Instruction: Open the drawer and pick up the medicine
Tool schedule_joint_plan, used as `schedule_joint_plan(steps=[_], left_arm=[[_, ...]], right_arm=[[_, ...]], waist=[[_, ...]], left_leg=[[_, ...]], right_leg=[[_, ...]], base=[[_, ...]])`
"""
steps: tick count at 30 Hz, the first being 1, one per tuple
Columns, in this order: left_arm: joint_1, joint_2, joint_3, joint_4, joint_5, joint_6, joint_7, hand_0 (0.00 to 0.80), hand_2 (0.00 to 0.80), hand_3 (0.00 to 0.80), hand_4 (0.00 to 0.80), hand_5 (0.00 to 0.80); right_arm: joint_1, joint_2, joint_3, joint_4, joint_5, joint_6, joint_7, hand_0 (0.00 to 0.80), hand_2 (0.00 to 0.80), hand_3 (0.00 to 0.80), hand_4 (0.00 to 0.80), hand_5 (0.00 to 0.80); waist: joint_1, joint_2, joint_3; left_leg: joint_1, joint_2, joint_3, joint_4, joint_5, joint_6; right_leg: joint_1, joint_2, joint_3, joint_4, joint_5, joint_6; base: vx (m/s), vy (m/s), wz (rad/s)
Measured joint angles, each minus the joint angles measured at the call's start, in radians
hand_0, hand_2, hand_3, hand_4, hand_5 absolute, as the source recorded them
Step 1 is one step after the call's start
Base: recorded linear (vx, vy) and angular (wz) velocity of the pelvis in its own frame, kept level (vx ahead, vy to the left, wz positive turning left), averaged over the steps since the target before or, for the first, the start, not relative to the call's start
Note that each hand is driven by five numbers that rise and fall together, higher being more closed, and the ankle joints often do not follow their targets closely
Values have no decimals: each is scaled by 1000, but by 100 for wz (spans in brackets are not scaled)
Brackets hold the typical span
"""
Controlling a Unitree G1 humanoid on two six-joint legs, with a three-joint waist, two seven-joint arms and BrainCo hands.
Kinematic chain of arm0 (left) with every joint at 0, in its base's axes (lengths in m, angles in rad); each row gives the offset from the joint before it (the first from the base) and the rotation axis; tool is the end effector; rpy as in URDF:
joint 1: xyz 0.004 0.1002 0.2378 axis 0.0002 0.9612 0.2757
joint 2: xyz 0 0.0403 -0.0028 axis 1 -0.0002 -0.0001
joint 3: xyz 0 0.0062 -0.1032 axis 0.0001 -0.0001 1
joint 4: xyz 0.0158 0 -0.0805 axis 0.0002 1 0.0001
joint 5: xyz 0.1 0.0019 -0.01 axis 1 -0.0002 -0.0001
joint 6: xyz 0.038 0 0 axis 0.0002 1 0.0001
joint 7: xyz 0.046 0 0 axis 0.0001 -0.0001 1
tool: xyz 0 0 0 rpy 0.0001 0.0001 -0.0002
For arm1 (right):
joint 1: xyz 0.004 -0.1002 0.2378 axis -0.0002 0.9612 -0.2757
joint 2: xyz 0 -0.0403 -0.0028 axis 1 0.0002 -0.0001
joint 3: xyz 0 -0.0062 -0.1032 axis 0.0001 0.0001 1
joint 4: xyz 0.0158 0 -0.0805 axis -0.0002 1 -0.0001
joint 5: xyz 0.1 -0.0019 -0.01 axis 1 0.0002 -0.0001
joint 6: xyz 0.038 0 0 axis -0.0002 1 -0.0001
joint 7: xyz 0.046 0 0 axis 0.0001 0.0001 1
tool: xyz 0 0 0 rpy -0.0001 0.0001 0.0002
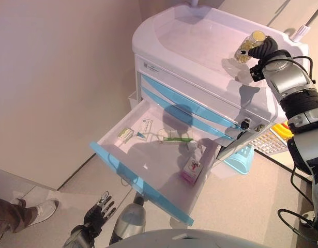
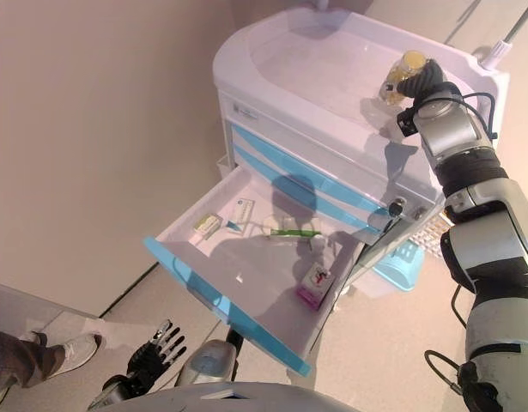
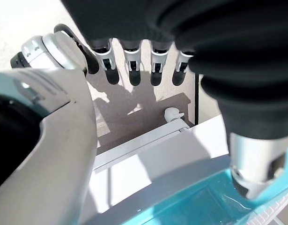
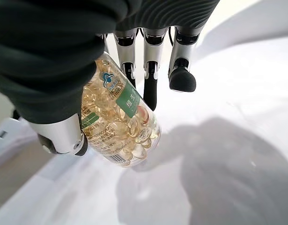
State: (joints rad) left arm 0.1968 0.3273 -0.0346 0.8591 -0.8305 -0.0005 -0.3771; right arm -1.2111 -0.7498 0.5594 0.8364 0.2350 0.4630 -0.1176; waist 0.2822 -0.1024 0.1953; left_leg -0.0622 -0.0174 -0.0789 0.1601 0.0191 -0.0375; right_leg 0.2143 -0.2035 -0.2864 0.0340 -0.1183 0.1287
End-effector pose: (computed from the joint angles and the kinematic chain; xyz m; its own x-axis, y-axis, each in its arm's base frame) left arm 0.0629 0.2551 -0.0936 0.6833 -0.0518 -0.7283 -0.3883 0.8190 -0.4224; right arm 0.3553 -0.2435 0.2468 0.9383 -0.3451 -0.0215 0.2400 0.6949 -0.6778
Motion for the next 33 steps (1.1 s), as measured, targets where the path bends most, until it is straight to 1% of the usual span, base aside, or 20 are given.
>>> schedule_joint_plan(steps=[4,11,12,13,20,27,33], left_arm=[[0,1,-1,0,0,1,0,0,0,0,0,0],[0,1,-1,-3,0,10,0,0,0,0,0,0],[0,1,-1,-3,0,18,0,0,0,0,0,0],[0,1,-3,-3,0,21,0,0,0,0,0,0],[2,1,-19,-4,-4,21,0,0,0,0,0,0],[1,1,-20,-4,-17,20,0,0,0,0,0,0],[2,1,-20,-4,-19,21,0,0,0,0,0,0]], right_arm=[[-1,11,-2,31,-1,-4,17,800,800,800,800,800],[-7,12,-5,67,-24,-18,37,800,800,800,800,800],[-7,12,-5,67,-28,-18,37,276,276,276,276,276],[-7,12,-5,67,-30,-18,36,0,0,0,0,0],[-7,28,-5,95,-29,-19,29,0,0,0,0,0],[-7,28,-5,93,-29,-19,-13,0,0,0,0,0],[-7,27,-5,73,-28,-5,-54,0,0,0,0,0]], waist=[[9,6,3],[18,7,4],[18,7,4],[18,7,4],[21,12,7],[20,12,7],[18,12,8]], left_leg=[[0,-1,-2,0,0,0],[1,-1,-7,-2,2,0],[1,-1,-7,-3,3,0],[3,-1,-7,-9,6,0],[4,-1,-7,-10,7,0],[4,-2,-7,-11,8,0],[4,-1,-7,-11,8,0]], right_leg=[[1,0,-1,0,0,0],[2,-4,-4,1,0,0],[2,-4,-4,1,0,0],[1,-5,-4,1,0,0],[1,-5,-5,1,0,0],[1,-4,-5,1,0,0],[0,-5,-4,1,0,0]], base=[[0,0,0],[0,0,0],[0,0,0],[0,0,0],[0,0,0],[0,0,0],[0,0,0]])
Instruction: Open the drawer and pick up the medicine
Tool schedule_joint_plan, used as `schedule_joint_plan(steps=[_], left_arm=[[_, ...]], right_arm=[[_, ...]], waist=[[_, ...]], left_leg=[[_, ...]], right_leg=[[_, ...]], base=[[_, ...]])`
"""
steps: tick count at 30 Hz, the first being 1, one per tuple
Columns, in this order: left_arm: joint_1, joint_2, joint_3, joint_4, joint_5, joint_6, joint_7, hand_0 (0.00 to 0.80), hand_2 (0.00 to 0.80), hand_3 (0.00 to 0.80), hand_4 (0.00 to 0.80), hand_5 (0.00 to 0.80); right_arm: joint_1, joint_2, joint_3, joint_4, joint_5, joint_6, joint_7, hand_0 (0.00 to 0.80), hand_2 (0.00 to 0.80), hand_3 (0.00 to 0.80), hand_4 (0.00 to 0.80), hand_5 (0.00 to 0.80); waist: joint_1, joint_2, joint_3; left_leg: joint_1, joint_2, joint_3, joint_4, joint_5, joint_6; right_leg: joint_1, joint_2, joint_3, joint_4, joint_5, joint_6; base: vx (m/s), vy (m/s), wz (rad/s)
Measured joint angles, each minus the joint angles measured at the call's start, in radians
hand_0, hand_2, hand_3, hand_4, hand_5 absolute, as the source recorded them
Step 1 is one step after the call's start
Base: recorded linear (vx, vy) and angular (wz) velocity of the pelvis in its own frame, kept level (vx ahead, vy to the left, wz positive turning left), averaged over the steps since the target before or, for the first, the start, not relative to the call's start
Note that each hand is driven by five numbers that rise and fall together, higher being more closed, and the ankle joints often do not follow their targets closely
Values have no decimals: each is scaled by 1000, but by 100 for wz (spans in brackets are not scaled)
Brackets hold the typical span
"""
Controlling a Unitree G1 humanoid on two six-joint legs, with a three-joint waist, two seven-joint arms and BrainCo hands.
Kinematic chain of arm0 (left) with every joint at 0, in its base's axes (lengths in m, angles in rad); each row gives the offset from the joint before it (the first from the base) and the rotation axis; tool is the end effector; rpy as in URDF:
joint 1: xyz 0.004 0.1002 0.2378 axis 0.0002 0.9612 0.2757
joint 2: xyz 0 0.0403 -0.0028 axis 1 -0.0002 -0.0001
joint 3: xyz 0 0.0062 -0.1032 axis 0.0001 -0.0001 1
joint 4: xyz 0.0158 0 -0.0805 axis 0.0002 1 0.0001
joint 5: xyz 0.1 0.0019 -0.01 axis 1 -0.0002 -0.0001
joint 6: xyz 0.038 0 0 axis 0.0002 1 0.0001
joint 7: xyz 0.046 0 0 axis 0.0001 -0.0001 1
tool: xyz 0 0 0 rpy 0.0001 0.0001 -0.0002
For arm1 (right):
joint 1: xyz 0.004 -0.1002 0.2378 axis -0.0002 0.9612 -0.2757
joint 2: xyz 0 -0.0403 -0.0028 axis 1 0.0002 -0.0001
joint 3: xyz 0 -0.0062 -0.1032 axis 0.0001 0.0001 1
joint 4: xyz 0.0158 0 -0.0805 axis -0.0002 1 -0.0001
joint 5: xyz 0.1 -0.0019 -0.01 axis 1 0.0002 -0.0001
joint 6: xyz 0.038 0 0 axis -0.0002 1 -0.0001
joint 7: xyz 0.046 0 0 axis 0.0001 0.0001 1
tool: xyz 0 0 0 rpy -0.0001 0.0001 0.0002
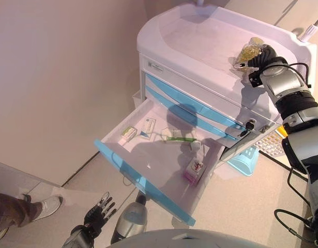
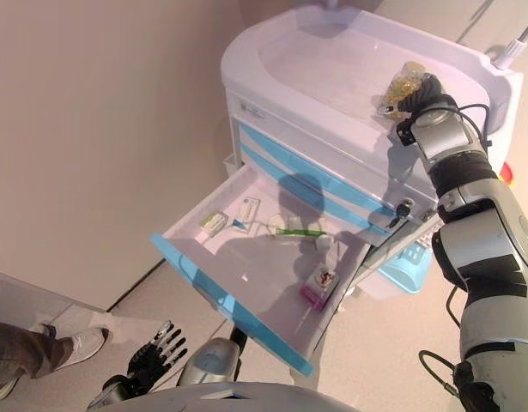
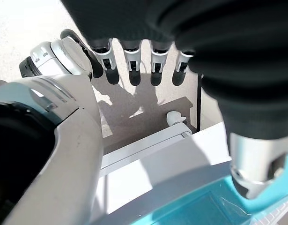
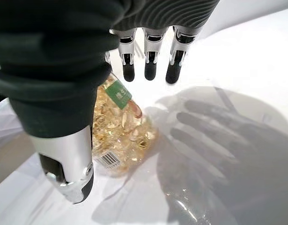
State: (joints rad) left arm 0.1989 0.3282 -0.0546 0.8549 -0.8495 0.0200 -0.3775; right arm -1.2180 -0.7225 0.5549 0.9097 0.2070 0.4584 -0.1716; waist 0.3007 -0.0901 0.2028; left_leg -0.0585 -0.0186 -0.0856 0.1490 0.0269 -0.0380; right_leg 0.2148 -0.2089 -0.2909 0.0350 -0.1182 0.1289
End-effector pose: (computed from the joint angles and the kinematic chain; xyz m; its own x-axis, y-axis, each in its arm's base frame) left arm 0.0622 0.2522 -0.0947 0.6715 -0.0748 -0.7372 -0.3896 0.8106 -0.4371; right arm 0.3578 -0.2459 0.2391 0.9093 -0.4159 -0.0160 0.2910 0.6629 -0.6898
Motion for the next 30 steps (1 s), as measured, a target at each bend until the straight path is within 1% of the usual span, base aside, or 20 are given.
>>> schedule_joint_plan(steps=[7,12,17,25,30], left_arm=[[-3,0,0,-11,-16,0,0,0,0,0,0,0],[-3,0,0,-11,-16,0,0,0,0,0,0,0],[-6,0,0,-12,-17,0,0,0,0,0,0,0],[-5,0,1,-12,-17,0,0,0,0,0,0,0],[-2,0,1,-15,-17,0,-1,0,0,0,0,0]], right_arm=[[-1,-6,0,-15,2,16,-22,0,0,0,0,0],[-2,-37,0,-23,9,23,-50,0,0,0,0,0],[-7,-64,0,-80,11,21,-80,0,0,0,0,0],[-59,-91,0,-139,9,-1,-133,0,0,0,0,0],[-85,-123,0,-246,8,-24,-167,0,0,0,0,0]], waist=[[-6,0,11],[-7,-2,29],[-13,-3,29],[-34,-5,30],[-34,-7,31]], left_leg=[[0,1,2,-1,0,0],[0,1,5,-2,0,0],[0,1,9,-4,0,0],[3,2,15,-13,1,1],[12,1,23,-19,1,1]], right_leg=[[-2,0,2,0,0,0],[-4,-1,5,1,0,0],[-6,-1,7,0,0,0],[-13,-3,14,2,0,0],[-11,-2,16,2,1,1]], base=[[0,0,0],[0,0,0],[0,0,0],[1,-1,-2],[0,-13,-6]])
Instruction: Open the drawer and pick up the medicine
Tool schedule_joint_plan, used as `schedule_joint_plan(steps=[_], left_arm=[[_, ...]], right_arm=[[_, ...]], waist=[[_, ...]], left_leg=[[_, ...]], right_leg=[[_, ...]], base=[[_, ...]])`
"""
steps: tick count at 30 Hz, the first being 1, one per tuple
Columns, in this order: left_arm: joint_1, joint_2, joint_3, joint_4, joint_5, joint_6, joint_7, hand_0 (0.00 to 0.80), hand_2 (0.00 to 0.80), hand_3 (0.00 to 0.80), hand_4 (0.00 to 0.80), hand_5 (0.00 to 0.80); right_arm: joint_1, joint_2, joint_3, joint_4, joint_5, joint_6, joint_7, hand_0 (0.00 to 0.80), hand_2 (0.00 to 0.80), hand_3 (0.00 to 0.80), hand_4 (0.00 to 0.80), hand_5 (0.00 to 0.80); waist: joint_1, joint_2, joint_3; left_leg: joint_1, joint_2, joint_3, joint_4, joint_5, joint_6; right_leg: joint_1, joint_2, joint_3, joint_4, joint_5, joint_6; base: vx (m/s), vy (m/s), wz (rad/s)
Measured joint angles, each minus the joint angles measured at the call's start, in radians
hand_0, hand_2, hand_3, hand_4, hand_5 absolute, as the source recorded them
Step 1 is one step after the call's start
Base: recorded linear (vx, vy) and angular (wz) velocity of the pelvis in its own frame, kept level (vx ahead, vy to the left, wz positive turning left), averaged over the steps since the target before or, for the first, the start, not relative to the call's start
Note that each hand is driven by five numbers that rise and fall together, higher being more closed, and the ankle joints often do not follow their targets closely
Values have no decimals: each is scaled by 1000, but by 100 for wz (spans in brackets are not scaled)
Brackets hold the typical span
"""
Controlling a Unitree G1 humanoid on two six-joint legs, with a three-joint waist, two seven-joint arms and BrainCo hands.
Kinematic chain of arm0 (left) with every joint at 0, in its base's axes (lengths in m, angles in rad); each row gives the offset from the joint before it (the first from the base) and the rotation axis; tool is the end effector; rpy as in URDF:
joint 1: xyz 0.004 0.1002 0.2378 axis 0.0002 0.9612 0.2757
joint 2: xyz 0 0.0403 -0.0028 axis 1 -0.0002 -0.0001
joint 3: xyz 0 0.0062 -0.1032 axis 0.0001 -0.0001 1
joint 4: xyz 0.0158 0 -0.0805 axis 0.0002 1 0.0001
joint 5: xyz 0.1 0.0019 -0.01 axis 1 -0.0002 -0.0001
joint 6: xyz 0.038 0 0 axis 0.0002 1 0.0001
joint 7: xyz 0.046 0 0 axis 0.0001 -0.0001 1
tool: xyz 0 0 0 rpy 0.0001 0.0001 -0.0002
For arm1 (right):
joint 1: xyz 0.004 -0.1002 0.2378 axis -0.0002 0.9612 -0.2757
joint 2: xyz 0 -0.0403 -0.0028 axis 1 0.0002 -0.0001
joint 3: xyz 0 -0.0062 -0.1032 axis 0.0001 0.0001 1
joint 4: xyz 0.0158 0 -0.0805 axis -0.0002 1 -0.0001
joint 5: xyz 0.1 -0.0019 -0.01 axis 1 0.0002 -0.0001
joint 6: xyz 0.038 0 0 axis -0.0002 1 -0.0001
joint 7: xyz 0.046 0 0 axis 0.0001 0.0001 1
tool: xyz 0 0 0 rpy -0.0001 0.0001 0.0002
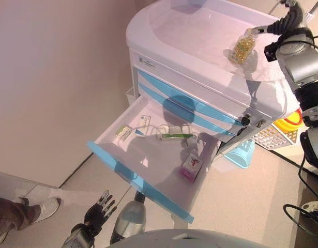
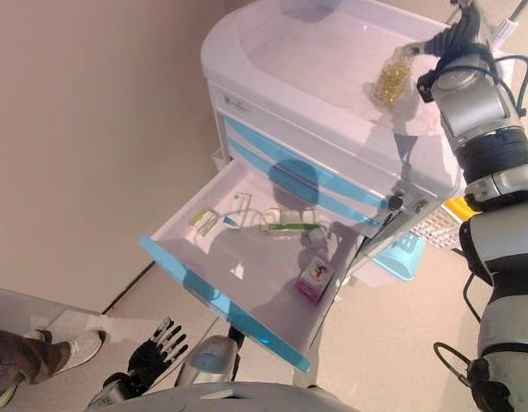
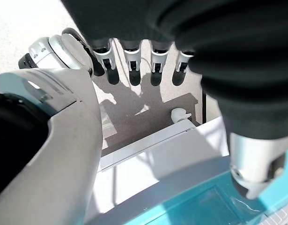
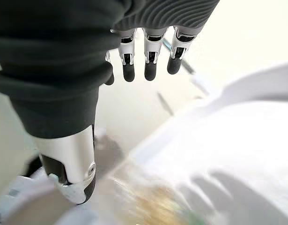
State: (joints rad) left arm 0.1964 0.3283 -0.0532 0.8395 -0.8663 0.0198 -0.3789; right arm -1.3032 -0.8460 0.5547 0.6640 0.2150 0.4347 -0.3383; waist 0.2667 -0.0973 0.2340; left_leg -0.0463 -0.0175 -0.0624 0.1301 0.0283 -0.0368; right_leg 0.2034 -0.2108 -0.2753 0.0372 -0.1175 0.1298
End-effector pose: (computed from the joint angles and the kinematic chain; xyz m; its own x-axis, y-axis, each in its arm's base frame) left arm 0.0656 0.2519 -0.0933 0.6886 -0.0757 -0.7212 -0.3870 0.8028 -0.4537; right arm 0.3423 -0.2363 0.3070 0.8456 -0.3894 0.3651 0.5334 0.5885 -0.6076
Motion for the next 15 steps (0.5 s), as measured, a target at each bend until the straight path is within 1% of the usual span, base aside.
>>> schedule_joint_plan(steps=[3,9,12,15], left_arm=[[0,0,0,-1,0,0,-1,0,0,0,0,0],[3,-1,1,-2,1,-1,-3,0,0,0,0,0],[5,-5,9,-2,2,-2,-6,0,0,0,0,0],[19,-10,20,-3,3,-2,-13,0,0,0,0,0]], right_arm=[[0,-17,-2,-91,-1,-6,-6,0,0,0,0,0],[21,-21,-56,-288,-30,-42,-25,0,0,0,0,0],[77,-20,-100,-406,-60,-77,-21,0,0,0,0,0],[177,-15,-123,-551,-83,-142,38,0,0,0,0,0]], waist=[[-4,-1,1],[-15,-1,1],[-17,-2,1],[-23,-3,1]], left_leg=[[0,0,1,0,0,0],[0,1,5,0,0,0],[0,0,7,0,-1,1],[-1,0,14,1,-1,2]], right_leg=[[-1,0,1,0,0,0],[-6,-1,8,4,0,0],[-8,-2,14,7,0,0],[-17,-3,20,15,0,0]], base=[[0,0,0],[-3,-1,-1],[0,0,0],[-10,-9,-7]])
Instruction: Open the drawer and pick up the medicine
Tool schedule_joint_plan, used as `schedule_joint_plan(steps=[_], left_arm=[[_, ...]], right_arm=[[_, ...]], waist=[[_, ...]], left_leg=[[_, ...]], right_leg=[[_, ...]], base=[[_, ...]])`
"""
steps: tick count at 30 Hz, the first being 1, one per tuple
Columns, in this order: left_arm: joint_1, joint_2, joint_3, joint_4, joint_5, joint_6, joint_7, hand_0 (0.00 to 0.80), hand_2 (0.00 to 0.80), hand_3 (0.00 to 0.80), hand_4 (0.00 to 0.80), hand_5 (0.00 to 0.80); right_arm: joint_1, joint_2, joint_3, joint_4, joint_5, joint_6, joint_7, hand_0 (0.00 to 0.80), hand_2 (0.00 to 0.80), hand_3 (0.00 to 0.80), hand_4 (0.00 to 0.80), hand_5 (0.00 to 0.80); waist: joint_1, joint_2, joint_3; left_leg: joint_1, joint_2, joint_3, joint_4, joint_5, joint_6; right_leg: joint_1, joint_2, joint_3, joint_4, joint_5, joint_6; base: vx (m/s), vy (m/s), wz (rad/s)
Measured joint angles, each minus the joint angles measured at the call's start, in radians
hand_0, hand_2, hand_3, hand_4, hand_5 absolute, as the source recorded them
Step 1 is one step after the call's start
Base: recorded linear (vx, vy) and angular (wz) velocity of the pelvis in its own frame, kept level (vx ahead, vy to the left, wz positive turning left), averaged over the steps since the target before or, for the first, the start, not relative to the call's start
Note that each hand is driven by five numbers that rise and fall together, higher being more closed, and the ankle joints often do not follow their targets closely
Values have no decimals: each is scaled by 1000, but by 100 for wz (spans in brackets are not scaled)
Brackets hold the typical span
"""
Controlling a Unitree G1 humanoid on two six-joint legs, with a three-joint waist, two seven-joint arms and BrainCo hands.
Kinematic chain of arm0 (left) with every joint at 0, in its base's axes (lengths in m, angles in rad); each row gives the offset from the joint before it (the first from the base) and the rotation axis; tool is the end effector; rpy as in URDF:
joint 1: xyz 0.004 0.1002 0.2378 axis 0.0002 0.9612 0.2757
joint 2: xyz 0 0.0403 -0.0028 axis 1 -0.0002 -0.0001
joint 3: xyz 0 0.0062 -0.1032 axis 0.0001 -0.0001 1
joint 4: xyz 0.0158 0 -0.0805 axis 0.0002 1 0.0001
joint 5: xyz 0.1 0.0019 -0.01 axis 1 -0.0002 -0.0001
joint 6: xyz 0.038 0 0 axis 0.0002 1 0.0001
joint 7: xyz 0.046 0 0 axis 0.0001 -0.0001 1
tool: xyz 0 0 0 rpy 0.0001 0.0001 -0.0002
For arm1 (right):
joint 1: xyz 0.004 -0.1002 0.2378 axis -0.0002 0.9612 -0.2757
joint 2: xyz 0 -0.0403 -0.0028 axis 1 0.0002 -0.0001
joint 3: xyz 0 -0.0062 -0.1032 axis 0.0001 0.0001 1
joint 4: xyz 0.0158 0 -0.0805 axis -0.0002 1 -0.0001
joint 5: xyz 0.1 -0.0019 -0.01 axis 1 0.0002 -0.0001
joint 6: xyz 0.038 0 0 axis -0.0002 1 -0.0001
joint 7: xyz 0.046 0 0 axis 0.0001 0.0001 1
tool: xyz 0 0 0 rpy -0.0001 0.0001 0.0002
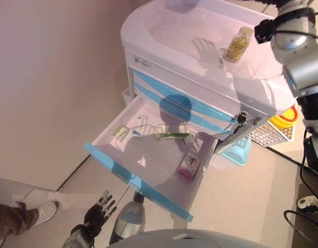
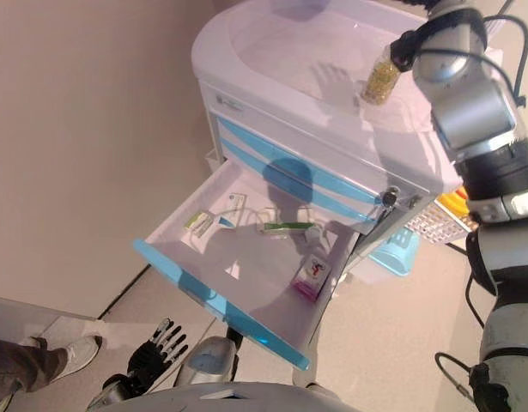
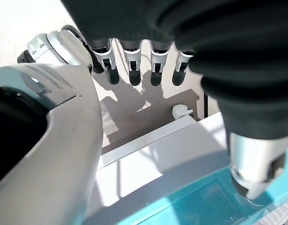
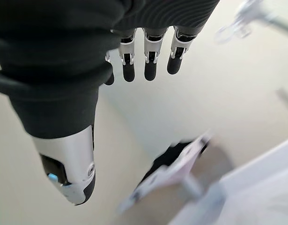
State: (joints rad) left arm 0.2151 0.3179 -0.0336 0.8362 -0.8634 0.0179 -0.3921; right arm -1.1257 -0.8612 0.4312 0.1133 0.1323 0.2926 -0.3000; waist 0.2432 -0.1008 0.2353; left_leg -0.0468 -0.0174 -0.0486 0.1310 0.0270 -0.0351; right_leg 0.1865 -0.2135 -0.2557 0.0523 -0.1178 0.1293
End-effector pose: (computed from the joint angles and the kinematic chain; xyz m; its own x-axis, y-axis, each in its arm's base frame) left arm 0.0595 0.2513 -0.0943 0.6901 -0.0736 -0.7200 -0.3990 0.7913 -0.4633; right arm 0.3009 -0.1818 0.3172 0.7652 0.0622 0.6408 0.4233 0.7012 -0.5737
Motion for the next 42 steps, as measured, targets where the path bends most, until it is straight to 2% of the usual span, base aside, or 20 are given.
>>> schedule_joint_plan(steps=[3,5,8,10,19,24,29,32,34,35,42], left_arm=[[3,-9,5,-2,1,0,-1,0,0,0,0,0],[5,-19,8,-10,1,0,-1,0,0,0,0,0],[6,-33,8,-12,2,-1,-1,0,0,0,0,0],[9,-36,8,-12,2,-3,-1,0,0,0,0,0],[17,-38,8,-11,2,-30,-3,0,0,0,0,0],[18,-42,-1,-21,2,-46,-3,0,0,0,0,0],[18,-44,-21,-26,3,-72,-3,0,0,0,0,0],[17,-41,-31,-26,38,-90,-1,0,0,0,0,0],[12,-37,-53,-26,50,-104,4,0,0,0,0,0],[8,-35,-61,-25,69,-116,7,0,0,0,0,0],[-22,4,-113,-18,208,-176,61,0,0,0,0,0]], right_arm=[[113,12,1,-135,5,-26,105,0,0,0,0,0],[182,59,2,-186,-5,-38,181,0,0,0,0,0],[266,135,33,-220,-62,-51,274,0,0,0,0,0],[302,152,64,-228,-86,-62,331,0,0,0,0,0],[420,220,94,-324,-120,-87,469,0,0,0,0,0],[566,246,128,-320,-112,-100,533,0,0,0,0,0],[715,255,146,-314,-91,-124,589,0,0,0,0,0],[794,253,146,-316,-63,-143,636,0,0,0,0,0],[844,249,145,-316,-21,-147,664,0,0,0,0,0],[871,245,145,-316,-9,-149,680,0,0,0,0,0],[1076,208,131,-246,35,-172,703,0,0,0,0,0]], waist=[[-4,0,0],[-9,0,0],[-14,0,0],[-10,0,0],[-26,7,1],[-38,30,3],[-74,38,5],[-92,39,4],[-120,44,2],[-137,46,1],[-178,63,-8]], left_leg=[[-3,0,0,1,0,1],[-3,1,1,2,-1,1],[-3,2,3,2,-1,2],[-6,4,11,2,-2,3],[-20,2,19,4,-1,5],[-20,2,30,3,-3,8],[-18,7,46,2,-3,11],[-20,18,73,0,-3,10],[-21,19,75,-1,-3,10],[-20,19,78,-3,-3,10],[-16,29,121,-19,-1,10]], right_leg=[[-6,0,4,3,0,0],[-7,0,6,4,0,0],[-9,-2,9,5,0,0],[-17,-2,18,9,0,0],[-41,-8,27,20,0,0],[-54,-17,37,34,0,0],[-65,-17,56,38,0,0],[-92,-13,85,53,0,0],[-94,-13,87,53,0,0],[-96,-13,89,54,0,0],[-131,-5,133,64,4,8]], base=[[0,-4,-4],[0,0,0],[-5,-1,-1],[-27,-6,-9],[-12,-1,-2],[-18,-6,-7],[-36,-12,-10],[-45,-20,-23],[-35,-15,-9],[-28,-12,-7],[-9,-4,-16]])
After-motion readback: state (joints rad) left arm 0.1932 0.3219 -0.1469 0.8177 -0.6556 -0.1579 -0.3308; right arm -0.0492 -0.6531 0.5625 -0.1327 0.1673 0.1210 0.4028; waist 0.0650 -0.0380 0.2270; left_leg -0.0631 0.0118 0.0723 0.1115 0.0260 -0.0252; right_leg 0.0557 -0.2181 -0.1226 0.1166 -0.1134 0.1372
